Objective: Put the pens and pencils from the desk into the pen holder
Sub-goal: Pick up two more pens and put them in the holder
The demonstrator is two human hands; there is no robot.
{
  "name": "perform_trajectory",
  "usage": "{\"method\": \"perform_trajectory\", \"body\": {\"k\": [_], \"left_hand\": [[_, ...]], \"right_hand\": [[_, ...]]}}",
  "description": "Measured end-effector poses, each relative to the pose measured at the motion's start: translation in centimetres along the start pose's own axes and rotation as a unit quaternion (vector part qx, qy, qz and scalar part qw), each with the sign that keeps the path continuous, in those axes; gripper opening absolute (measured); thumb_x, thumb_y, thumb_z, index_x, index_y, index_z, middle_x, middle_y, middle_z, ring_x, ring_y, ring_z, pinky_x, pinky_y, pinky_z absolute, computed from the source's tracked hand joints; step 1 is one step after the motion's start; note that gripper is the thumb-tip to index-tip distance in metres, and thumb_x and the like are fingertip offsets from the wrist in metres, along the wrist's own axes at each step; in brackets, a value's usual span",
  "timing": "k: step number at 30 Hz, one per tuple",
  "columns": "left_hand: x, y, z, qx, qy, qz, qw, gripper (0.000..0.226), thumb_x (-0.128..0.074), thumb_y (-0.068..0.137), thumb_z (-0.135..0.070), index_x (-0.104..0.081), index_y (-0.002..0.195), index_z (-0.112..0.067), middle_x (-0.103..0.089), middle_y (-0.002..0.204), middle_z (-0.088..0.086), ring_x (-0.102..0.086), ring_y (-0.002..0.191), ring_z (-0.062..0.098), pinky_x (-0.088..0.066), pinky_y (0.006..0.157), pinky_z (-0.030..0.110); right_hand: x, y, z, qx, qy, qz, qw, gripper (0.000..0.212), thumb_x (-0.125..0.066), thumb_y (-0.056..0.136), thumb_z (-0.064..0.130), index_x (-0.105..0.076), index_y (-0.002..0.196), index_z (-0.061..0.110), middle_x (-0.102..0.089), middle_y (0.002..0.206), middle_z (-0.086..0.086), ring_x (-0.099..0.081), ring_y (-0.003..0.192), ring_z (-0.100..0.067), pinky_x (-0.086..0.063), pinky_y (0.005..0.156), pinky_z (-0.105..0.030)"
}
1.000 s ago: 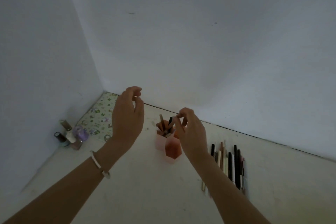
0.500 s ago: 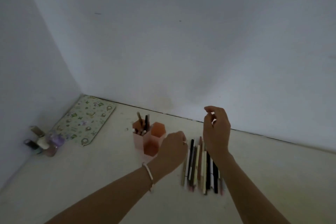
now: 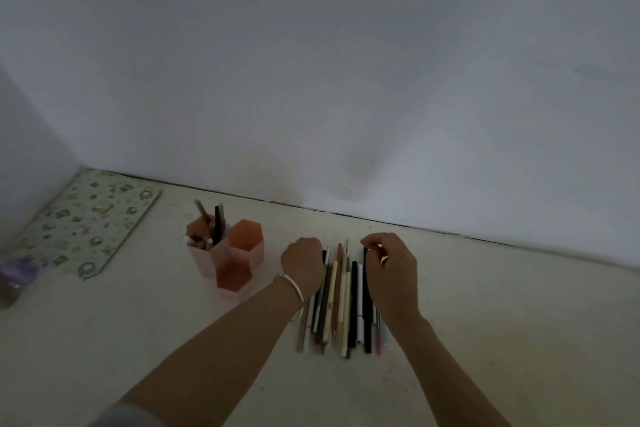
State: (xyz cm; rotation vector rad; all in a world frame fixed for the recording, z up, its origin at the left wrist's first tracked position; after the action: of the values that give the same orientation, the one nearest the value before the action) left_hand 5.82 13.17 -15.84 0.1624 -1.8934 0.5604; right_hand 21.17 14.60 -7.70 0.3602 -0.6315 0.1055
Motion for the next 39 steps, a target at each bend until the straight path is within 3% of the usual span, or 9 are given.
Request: {"method": "perform_trajectory", "body": {"k": [6,10,13,16,22,24,30,35,39], "left_hand": [[7.4,-1.6,-1.9,-0.07,-0.087,-0.087,0.99,0.01,-0.055,0.089,-0.01,-0.06,0.096,-0.006,-0.065,0.098,0.011,-0.064,0.089,0.026,-0.045,0.067,0.029],[18.1,-4.2,-0.5,-0.125,-0.258,-0.204,0.936,0.008,-0.064,0.085,-0.02,-0.056,0.087,-0.017,-0.062,0.08,-0.005,-0.059,0.067,0.009,-0.042,0.056,0.017],[24.0,-6.8,2.7,-0.124,-0.319,-0.283,0.896,0.01,-0.065,0.083,-0.019,-0.055,0.084,-0.021,-0.06,0.074,-0.011,-0.055,0.06,0.0,-0.04,0.051,0.01],[26.5,-8.8,6.7,-0.102,-0.353,-0.331,0.869,0.011,-0.065,0.08,-0.016,-0.055,0.082,-0.021,-0.059,0.071,-0.011,-0.055,0.058,0.001,-0.045,0.053,0.009],[27.4,-10.9,12.4,-0.06,-0.375,-0.367,0.849,0.009,-0.065,0.076,-0.013,-0.058,0.082,-0.016,-0.066,0.072,0.0,-0.066,0.066,0.02,-0.054,0.059,0.026],[27.4,-11.3,13.6,-0.056,-0.388,-0.37,0.842,0.009,-0.064,0.076,-0.012,-0.058,0.082,-0.015,-0.066,0.073,0.001,-0.066,0.067,0.022,-0.056,0.062,0.031],[27.7,-12.4,16.4,-0.081,-0.415,-0.442,0.792,0.01,-0.064,0.08,-0.01,-0.057,0.087,-0.014,-0.065,0.078,-0.004,-0.062,0.067,0.006,-0.051,0.061,0.014],[25.2,-11.4,17.8,-0.07,-0.44,-0.481,0.755,0.012,-0.064,0.082,-0.01,-0.056,0.089,-0.016,-0.063,0.077,-0.011,-0.062,0.067,-0.002,-0.048,0.062,0.008],[21.7,-9.6,18.5,-0.051,-0.431,-0.46,0.775,0.015,-0.065,0.082,-0.008,-0.054,0.087,-0.018,-0.061,0.074,-0.013,-0.061,0.067,-0.004,-0.044,0.058,0.005]], "right_hand": [[-1.8,-0.4,0.8,-0.049,-0.003,0.032,0.998,0.022,-0.05,0.09,0.003,-0.066,0.089,0.019,-0.063,0.083,0.012,-0.059,0.078,0.0,-0.043,0.07,-0.01],[-6.1,-1.9,1.1,-0.095,-0.128,0.205,0.966,0.014,-0.051,0.09,0.01,-0.061,0.081,0.012,-0.063,0.078,0.003,-0.06,0.067,-0.008,-0.046,0.056,-0.018],[-9.6,-4.2,1.6,-0.095,-0.228,0.295,0.923,0.012,-0.049,0.094,0.016,-0.059,0.091,0.011,-0.062,0.095,-0.004,-0.062,0.083,-0.016,-0.047,0.067,-0.021],[-11.7,-5.4,2.1,-0.067,-0.32,0.299,0.896,0.018,-0.048,0.096,0.014,-0.061,0.109,0.012,-0.065,0.111,-0.004,-0.064,0.101,-0.02,-0.05,0.078,-0.027],[-13.6,-5.4,2.5,-0.066,-0.385,0.278,0.878,0.025,-0.048,0.092,0.014,-0.064,0.112,0.01,-0.058,0.126,-0.013,-0.063,0.106,-0.024,-0.052,0.081,-0.031],[-13.6,-5.5,2.6,-0.101,-0.357,0.284,0.884,0.026,-0.05,0.091,0.02,-0.064,0.109,0.009,-0.056,0.125,-0.014,-0.064,0.101,-0.025,-0.052,0.077,-0.03],[-8.7,0.8,7.7,-0.152,-0.105,0.145,0.972,0.033,-0.056,0.085,0.027,-0.052,0.06,0.006,-0.051,0.054,-0.005,-0.047,0.05,-0.019,-0.037,0.053,-0.026],[-3.0,3.3,16.4,-0.059,0.229,-0.061,0.97,0.012,-0.056,0.079,0.022,-0.059,0.084,0.011,-0.064,0.074,-0.015,-0.05,0.058,-0.017,-0.043,0.053,-0.033],[-2.8,1.9,19.0,-0.001,0.293,-0.094,0.952,0.013,-0.058,0.084,0.013,-0.056,0.089,0.024,-0.064,0.078,-0.01,-0.055,0.063,-0.024,-0.048,0.057,-0.039]]}}
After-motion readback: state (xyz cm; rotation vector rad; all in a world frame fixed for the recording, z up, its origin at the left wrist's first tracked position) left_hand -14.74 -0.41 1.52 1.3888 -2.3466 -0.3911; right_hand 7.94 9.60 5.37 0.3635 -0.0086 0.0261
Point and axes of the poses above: each hand's wrist, its own y-axis towards the middle knuckle, its own x-axis out of the back of the hand, z = x × y, the point moved 7 cm from there along y, towards the middle knuckle
